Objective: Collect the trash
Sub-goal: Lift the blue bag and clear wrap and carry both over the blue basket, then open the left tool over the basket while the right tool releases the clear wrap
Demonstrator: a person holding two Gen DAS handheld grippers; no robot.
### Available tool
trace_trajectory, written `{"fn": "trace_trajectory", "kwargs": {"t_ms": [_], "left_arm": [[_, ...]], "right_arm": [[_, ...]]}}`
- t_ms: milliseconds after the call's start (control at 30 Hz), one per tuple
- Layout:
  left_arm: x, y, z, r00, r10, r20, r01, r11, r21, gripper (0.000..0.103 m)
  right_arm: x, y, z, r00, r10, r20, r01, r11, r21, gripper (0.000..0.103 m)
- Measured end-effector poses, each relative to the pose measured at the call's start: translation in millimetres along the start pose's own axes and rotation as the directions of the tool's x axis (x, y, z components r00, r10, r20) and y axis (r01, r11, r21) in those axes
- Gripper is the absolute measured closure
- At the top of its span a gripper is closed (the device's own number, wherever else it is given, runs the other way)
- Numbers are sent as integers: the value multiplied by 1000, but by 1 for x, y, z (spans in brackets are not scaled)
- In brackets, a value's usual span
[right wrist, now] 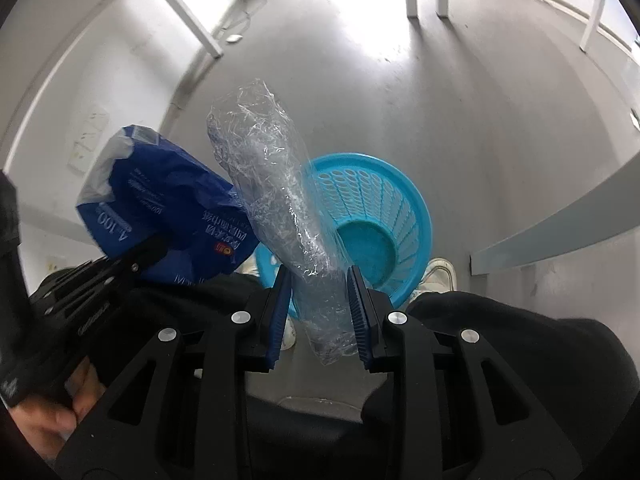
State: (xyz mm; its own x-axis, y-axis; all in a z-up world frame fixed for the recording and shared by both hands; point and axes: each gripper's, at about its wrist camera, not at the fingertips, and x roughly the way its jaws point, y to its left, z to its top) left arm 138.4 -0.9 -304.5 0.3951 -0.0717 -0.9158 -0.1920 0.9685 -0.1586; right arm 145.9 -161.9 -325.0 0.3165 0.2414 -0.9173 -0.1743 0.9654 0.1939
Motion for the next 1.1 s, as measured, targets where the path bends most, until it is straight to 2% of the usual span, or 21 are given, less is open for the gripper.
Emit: {"fn": "trace_trajectory", "kwargs": {"t_ms": [267, 367, 467, 533, 567, 600, 633, 733, 933, 1100], "left_arm": [[39, 2, 10, 994, 37, -99, -38, 999, -4, 100], [59, 6, 12, 983, 39, -177, -43, 999, -15, 100], [72, 7, 20, 978, 32, -208, -40, 999, -35, 100], [74, 3, 21, 977, 21, -211, -27, 999, -28, 97], [75, 2, 22, 978, 22, -208, -27, 999, -23, 89], [75, 1, 22, 979, 21, -203, -26, 999, -22, 81], [73, 0, 22, 980, 18, -196, -23, 999, -24, 62], [67, 5, 21, 984, 28, -174, -38, 998, -50, 60], [54, 14, 19, 986, 7, -168, -25, 994, -105, 61], [24, 22, 20, 994, -30, -106, 18, 994, -112, 63]], "right_arm": [[58, -7, 25, 995, -22, -96, 27, 999, 44, 75], [79, -15, 32, 988, -11, -152, 25, 996, 88, 75], [92, -21, 37, 983, -13, -181, 36, 992, 124, 73], [95, -19, 36, 982, -21, -190, 44, 992, 118, 69], [95, -17, 36, 983, -26, -184, 48, 992, 115, 60], [94, -16, 36, 984, -29, -174, 49, 992, 112, 58], [96, -18, 35, 986, -30, -163, 48, 992, 112, 55], [94, -20, 33, 988, -26, -155, 45, 991, 122, 46], [80, -21, 31, 992, -27, -126, 42, 992, 118, 46], [49, -13, 23, 998, -27, -64, 32, 996, 85, 46]]}}
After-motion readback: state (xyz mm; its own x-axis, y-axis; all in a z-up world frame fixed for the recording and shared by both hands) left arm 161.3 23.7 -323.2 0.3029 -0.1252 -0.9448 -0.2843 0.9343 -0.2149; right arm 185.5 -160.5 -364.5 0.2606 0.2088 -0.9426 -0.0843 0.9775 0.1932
